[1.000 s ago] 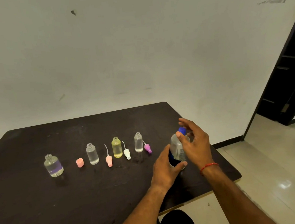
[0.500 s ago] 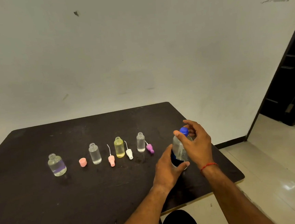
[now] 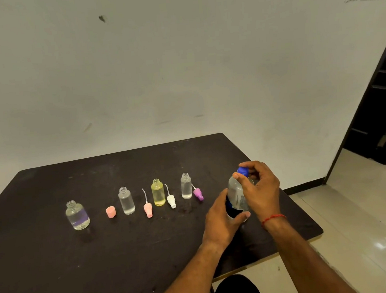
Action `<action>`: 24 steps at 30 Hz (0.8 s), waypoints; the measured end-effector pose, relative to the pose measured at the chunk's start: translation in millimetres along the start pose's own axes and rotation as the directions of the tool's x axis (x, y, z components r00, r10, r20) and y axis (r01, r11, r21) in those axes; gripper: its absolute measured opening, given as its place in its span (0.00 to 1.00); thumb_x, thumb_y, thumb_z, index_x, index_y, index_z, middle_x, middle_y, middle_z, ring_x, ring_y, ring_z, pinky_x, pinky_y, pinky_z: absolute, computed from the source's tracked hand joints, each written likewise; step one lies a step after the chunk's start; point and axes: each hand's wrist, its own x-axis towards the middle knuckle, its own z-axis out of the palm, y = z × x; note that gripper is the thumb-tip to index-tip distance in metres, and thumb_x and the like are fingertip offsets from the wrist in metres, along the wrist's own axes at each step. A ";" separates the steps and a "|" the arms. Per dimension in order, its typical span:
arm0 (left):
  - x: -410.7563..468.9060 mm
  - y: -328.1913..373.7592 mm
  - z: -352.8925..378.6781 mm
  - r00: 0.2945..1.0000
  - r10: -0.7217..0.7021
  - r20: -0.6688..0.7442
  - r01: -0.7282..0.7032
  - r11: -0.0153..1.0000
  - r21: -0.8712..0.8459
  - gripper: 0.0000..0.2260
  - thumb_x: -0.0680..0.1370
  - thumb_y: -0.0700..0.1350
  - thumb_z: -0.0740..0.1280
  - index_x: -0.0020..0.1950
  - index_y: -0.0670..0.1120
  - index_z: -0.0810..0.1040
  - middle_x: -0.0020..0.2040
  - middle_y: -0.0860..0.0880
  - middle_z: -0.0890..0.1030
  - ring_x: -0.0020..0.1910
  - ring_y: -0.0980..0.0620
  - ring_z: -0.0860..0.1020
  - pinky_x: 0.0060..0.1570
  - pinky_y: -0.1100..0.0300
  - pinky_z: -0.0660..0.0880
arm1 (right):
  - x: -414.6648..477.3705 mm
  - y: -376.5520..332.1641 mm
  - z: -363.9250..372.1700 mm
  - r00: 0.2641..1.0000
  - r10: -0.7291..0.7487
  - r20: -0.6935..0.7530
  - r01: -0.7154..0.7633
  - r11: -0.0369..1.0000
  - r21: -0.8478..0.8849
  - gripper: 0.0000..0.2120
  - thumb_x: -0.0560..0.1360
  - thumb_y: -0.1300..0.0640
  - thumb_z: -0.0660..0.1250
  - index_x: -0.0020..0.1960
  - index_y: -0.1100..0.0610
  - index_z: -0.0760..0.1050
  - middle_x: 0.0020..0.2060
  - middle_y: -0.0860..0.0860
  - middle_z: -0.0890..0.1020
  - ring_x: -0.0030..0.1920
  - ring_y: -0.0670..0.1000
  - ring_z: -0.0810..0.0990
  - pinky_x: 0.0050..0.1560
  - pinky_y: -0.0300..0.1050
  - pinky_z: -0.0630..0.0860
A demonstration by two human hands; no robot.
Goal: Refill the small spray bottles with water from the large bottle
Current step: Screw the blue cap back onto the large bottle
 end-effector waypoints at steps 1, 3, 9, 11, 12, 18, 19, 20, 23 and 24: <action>-0.2 0.6 -0.1 1.000 -0.002 0.001 0.002 1.000 0.001 0.28 0.70 0.61 0.77 0.65 0.70 0.69 0.61 0.69 0.78 0.62 0.68 0.76 0.61 0.64 0.77 | 0.0 -0.5 0.0 1.000 0.010 -0.001 -0.010 1.000 -0.001 0.13 0.70 0.54 0.76 0.53 0.50 0.79 0.49 0.46 0.81 0.49 0.44 0.79 0.46 0.27 0.74; -0.3 1.3 -0.6 1.000 -0.005 -0.002 0.005 1.000 0.002 0.27 0.69 0.61 0.77 0.64 0.70 0.69 0.61 0.69 0.78 0.61 0.68 0.76 0.61 0.63 0.77 | -1.1 -0.7 -0.8 0.999 0.030 0.015 -0.030 1.000 -0.008 0.16 0.70 0.54 0.76 0.56 0.49 0.79 0.50 0.45 0.80 0.50 0.44 0.79 0.48 0.28 0.73; -1.2 3.2 -2.3 1.000 -0.012 0.011 0.012 1.000 -0.008 0.27 0.69 0.60 0.77 0.60 0.77 0.66 0.59 0.75 0.76 0.60 0.73 0.74 0.59 0.68 0.74 | -4.1 5.1 -8.9 0.992 0.007 0.124 -0.013 0.999 0.046 0.18 0.76 0.60 0.69 0.65 0.49 0.77 0.58 0.41 0.79 0.58 0.40 0.77 0.59 0.38 0.75; -1.7 2.9 -2.3 1.000 -0.013 0.010 0.013 1.000 -0.012 0.27 0.69 0.59 0.78 0.62 0.74 0.68 0.61 0.70 0.77 0.62 0.69 0.75 0.62 0.65 0.75 | -2.4 5.3 -9.1 0.993 0.018 0.113 -0.019 1.000 0.011 0.15 0.76 0.60 0.70 0.61 0.49 0.78 0.56 0.44 0.80 0.56 0.44 0.79 0.59 0.43 0.77; -1.8 2.2 -2.0 1.000 -0.014 0.011 0.014 1.000 -0.015 0.27 0.70 0.58 0.78 0.64 0.70 0.70 0.62 0.67 0.78 0.63 0.66 0.76 0.63 0.62 0.76 | -1.4 4.6 -8.6 0.995 0.019 0.095 -0.019 1.000 -0.002 0.14 0.74 0.60 0.72 0.59 0.49 0.79 0.54 0.45 0.81 0.54 0.45 0.79 0.57 0.42 0.78; -2.4 2.2 -1.9 1.000 -0.004 -0.005 0.004 1.000 -0.014 0.26 0.70 0.57 0.78 0.65 0.64 0.72 0.59 0.64 0.80 0.60 0.64 0.78 0.62 0.58 0.78 | 1.0 0.6 -6.3 0.997 0.037 0.073 -0.036 0.999 -0.013 0.18 0.70 0.55 0.77 0.57 0.49 0.76 0.50 0.46 0.80 0.49 0.44 0.79 0.50 0.36 0.76; -2.5 2.9 -1.8 1.000 -0.007 -0.001 0.007 1.000 -0.009 0.27 0.71 0.57 0.78 0.66 0.64 0.72 0.60 0.64 0.80 0.61 0.63 0.78 0.63 0.57 0.78 | 0.1 0.4 -7.0 0.995 0.037 0.094 -0.036 0.999 -0.007 0.20 0.70 0.55 0.76 0.60 0.48 0.75 0.51 0.45 0.79 0.51 0.43 0.79 0.51 0.35 0.75; -2.2 2.9 -1.9 1.000 -0.009 0.003 0.009 1.000 -0.007 0.27 0.71 0.57 0.78 0.66 0.65 0.71 0.61 0.64 0.80 0.62 0.63 0.78 0.63 0.57 0.78 | -0.8 0.6 -7.9 0.994 0.028 0.110 -0.029 1.000 0.009 0.22 0.72 0.56 0.75 0.64 0.48 0.74 0.53 0.45 0.79 0.53 0.43 0.78 0.52 0.35 0.74; -1.9 3.2 -2.7 1.000 -0.013 0.008 0.013 1.000 -0.007 0.28 0.71 0.57 0.78 0.66 0.66 0.70 0.62 0.65 0.79 0.62 0.64 0.77 0.64 0.58 0.77 | -2.2 1.8 -11.1 0.991 -0.013 0.135 0.005 0.998 0.061 0.21 0.76 0.60 0.70 0.67 0.49 0.74 0.58 0.46 0.80 0.58 0.45 0.78 0.58 0.41 0.76; -1.7 3.2 -2.7 1.000 -0.015 0.007 0.015 1.000 -0.008 0.29 0.71 0.56 0.78 0.67 0.66 0.70 0.63 0.65 0.79 0.63 0.64 0.77 0.65 0.57 0.77 | -2.3 2.0 -11.7 0.989 -0.018 0.143 0.010 0.998 0.057 0.19 0.77 0.62 0.68 0.65 0.49 0.76 0.59 0.46 0.80 0.59 0.46 0.78 0.60 0.45 0.77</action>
